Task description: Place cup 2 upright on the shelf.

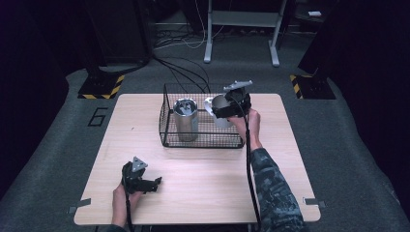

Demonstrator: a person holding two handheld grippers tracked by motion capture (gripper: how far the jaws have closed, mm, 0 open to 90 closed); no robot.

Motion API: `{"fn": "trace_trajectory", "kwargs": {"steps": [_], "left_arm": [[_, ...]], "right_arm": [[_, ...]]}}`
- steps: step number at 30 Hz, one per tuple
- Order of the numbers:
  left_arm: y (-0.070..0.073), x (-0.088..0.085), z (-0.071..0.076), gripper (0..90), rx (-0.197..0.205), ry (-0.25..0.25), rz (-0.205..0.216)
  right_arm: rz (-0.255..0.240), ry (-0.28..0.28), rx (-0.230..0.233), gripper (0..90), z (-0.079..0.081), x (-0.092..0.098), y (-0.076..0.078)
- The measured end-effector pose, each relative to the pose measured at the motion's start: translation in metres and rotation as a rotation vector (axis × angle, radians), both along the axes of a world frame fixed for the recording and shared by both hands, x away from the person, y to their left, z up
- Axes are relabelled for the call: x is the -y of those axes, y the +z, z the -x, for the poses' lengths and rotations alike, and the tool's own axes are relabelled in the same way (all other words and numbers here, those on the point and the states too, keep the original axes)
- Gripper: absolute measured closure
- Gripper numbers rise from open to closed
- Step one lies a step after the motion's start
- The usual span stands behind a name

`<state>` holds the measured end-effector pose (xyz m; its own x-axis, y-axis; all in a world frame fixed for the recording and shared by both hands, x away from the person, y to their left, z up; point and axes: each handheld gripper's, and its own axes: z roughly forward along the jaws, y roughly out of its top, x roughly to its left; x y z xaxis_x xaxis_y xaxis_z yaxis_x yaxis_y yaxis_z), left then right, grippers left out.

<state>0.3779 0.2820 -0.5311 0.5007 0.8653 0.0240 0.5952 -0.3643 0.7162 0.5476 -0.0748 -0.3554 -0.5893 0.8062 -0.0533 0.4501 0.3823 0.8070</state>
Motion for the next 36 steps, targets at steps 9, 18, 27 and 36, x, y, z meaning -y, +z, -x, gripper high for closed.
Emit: {"fn": "trace_trajectory", "kwargs": {"steps": [9,18,27,36], "left_arm": [[0.0,0.001,0.0,0.8,0.007,0.006,0.006],[-0.001,0.001,0.0,0.7,0.01,0.006,0.009],[-0.001,0.001,0.0,1.0,0.011,0.007,0.008],[-0.001,0.001,0.001,1.2,0.011,0.007,0.008]], "right_arm": [[0.022,-0.017,-0.027,5.5,-0.011,-0.008,-0.013],[0.036,-0.034,-0.069,5.5,-0.018,-0.012,-0.027],[0.055,-0.038,-0.097,5.4,-0.022,-0.018,-0.04],[0.079,-0.043,-0.143,5.4,-0.025,-0.022,-0.052]]}}
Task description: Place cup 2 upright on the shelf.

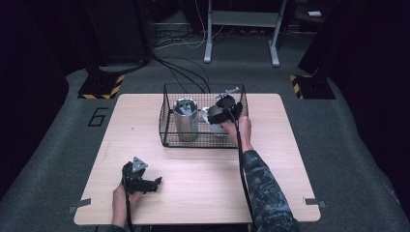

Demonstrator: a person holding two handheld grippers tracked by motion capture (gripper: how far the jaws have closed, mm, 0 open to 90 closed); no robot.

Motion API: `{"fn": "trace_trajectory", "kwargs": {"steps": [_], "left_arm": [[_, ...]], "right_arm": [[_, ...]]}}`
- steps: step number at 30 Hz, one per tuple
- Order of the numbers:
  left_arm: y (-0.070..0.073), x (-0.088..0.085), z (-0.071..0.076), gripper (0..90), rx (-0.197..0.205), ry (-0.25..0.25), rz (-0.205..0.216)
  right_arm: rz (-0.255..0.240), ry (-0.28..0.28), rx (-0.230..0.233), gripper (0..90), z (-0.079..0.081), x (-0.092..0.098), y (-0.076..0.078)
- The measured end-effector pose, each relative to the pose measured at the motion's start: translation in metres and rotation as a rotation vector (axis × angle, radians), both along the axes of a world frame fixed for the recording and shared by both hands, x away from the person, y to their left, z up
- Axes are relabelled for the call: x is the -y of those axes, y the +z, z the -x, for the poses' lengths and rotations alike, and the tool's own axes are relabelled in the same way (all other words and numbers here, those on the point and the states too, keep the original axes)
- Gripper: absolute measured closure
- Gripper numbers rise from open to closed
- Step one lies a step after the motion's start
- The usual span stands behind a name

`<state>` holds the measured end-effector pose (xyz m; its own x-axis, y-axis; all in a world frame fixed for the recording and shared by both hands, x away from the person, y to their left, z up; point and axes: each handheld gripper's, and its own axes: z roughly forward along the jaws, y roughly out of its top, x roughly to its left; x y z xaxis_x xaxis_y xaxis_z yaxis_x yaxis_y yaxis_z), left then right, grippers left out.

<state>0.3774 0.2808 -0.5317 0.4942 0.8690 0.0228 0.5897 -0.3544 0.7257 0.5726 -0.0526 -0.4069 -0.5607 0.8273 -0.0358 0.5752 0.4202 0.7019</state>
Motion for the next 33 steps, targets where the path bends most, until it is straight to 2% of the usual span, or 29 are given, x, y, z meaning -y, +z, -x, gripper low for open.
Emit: {"fn": "trace_trajectory", "kwargs": {"steps": [11,19,33], "left_arm": [[0.0,0.0,0.0,1.2,-0.002,-0.003,-0.002],[0.0,0.0,0.0,1.2,-0.002,-0.004,-0.002],[0.0,-0.001,-0.001,1.2,-0.005,-0.011,-0.009]], "right_arm": [[0.016,0.005,-0.054,5.4,-0.002,-0.004,-0.01],[0.023,-0.006,-0.077,5.2,-0.003,-0.005,-0.015],[0.023,-0.016,-0.127,4.5,-0.004,0.0,-0.019]]}}
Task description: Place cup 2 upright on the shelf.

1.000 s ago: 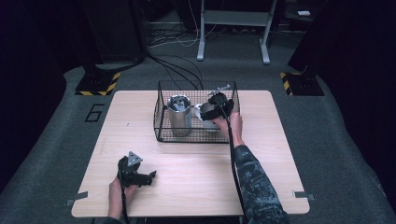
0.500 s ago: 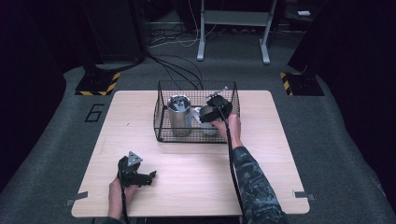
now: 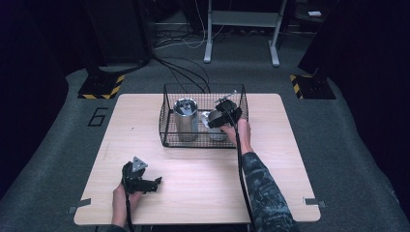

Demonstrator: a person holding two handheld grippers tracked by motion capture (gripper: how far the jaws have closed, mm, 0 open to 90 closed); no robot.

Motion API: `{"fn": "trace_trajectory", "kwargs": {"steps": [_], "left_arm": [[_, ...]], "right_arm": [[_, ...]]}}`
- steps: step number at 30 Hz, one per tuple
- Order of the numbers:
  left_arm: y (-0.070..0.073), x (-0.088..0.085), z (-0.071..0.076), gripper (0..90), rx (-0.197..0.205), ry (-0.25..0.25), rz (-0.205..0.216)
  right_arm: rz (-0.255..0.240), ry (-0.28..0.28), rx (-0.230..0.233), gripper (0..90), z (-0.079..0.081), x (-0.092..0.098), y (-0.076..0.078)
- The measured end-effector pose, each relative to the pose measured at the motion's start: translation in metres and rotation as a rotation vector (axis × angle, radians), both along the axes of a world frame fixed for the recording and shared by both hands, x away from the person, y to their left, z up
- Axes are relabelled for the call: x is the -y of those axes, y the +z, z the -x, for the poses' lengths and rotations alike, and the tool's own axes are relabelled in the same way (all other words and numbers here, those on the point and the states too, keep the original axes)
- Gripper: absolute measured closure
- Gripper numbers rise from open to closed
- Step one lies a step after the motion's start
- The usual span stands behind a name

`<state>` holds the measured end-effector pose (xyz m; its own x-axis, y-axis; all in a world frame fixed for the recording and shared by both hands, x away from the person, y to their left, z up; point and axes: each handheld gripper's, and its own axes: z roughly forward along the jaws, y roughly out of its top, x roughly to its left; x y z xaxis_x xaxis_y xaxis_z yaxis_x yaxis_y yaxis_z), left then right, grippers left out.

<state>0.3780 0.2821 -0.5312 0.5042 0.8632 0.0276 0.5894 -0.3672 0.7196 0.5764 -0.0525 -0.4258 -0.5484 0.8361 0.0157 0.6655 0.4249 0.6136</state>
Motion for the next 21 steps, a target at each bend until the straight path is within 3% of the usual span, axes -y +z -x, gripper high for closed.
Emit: {"fn": "trace_trajectory", "kwargs": {"steps": [6,14,21], "left_arm": [[0.0,0.0,0.0,1.2,-0.003,0.001,0.001],[0.0,0.0,0.0,1.2,0.002,0.005,0.005],[0.0,0.0,0.0,1.2,0.001,0.005,0.004]], "right_arm": [[-0.007,0.005,-0.013,0.0,0.001,0.002,0.004],[-0.015,0.04,0.062,0.0,0.011,0.005,0.023],[-0.045,0.081,0.116,0.0,0.032,0.008,0.043]]}}
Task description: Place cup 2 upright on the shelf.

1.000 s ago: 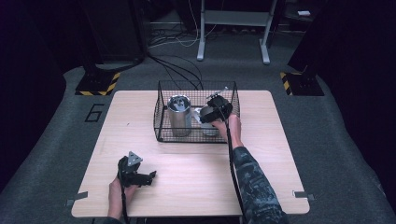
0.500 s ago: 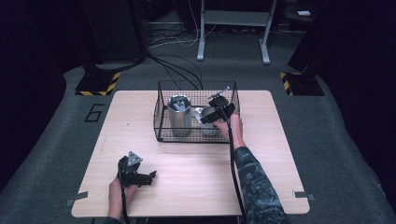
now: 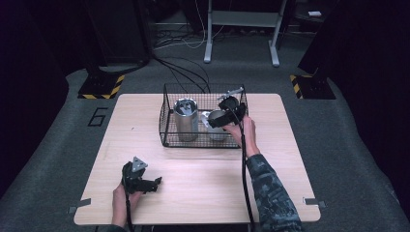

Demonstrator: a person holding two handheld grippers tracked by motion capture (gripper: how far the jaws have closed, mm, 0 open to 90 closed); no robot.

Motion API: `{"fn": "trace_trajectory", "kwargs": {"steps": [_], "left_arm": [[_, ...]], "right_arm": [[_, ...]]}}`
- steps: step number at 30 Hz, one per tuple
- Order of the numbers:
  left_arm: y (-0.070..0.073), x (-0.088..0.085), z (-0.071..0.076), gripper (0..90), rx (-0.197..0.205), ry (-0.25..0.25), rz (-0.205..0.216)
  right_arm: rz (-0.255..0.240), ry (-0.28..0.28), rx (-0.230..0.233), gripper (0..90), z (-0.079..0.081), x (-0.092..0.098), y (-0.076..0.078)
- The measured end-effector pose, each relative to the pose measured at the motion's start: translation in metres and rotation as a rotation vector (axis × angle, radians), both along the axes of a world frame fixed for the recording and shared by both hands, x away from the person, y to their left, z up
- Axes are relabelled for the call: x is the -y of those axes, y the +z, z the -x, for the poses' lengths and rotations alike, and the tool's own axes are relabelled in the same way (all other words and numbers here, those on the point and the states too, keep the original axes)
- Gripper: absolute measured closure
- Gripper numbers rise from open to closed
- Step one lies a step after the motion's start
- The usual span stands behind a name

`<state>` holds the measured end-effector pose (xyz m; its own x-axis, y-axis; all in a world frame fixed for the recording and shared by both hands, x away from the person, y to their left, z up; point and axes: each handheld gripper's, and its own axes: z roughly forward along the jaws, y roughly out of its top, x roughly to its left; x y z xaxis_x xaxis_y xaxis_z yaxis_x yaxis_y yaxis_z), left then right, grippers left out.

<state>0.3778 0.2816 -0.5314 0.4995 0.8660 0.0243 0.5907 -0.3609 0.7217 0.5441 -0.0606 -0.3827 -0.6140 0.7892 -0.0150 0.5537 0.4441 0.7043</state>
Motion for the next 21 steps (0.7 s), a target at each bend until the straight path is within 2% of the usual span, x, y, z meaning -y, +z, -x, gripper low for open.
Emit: {"fn": "trace_trajectory", "kwargs": {"steps": [6,7,8,10,11,12,13,16,17,20,21], "left_arm": [[0.0,0.001,0.0,1.2,0.003,0.005,0.006],[0.0,-0.001,0.0,1.2,0.004,-0.006,-0.01],[0.0,-0.001,0.0,1.2,0.004,-0.007,-0.007],[0.0,0.0,0.0,1.2,0.007,-0.001,-0.004],[0.0,0.0,0.0,1.2,0.007,-0.001,-0.005],[0.0,0.0,0.0,1.2,0.007,-0.001,-0.004],[0.0,0.0,0.0,1.2,0.006,-0.002,-0.005],[0.0,0.0,0.0,1.3,0.006,-0.002,-0.005],[0.0,0.0,0.0,1.2,0.007,-0.002,-0.005],[0.0,0.0,0.0,1.2,0.007,-0.002,-0.005],[0.0,0.0,0.0,1.2,0.007,-0.001,-0.005]], "right_arm": [[-0.001,0.044,0.031,0.0,0.027,0.005,0.016],[-0.003,0.051,0.032,0.0,0.031,0.006,0.018],[-0.001,0.067,0.041,0.0,0.035,0.008,0.02],[-0.003,0.064,0.042,0.0,0.044,0.009,0.024],[0.006,0.088,0.06,0.0,0.047,0.012,0.025],[0.001,0.088,0.052,0.0,0.052,0.013,0.027],[-0.001,0.101,0.076,0.0,0.057,0.015,0.028],[-0.002,0.107,0.076,0.0,0.07,0.021,0.032],[-0.005,0.112,0.095,0.0,0.075,0.024,0.032],[-0.006,0.101,0.08,0.0,0.089,0.033,0.032],[-0.006,0.104,0.088,0.0,0.091,0.036,0.032]]}}
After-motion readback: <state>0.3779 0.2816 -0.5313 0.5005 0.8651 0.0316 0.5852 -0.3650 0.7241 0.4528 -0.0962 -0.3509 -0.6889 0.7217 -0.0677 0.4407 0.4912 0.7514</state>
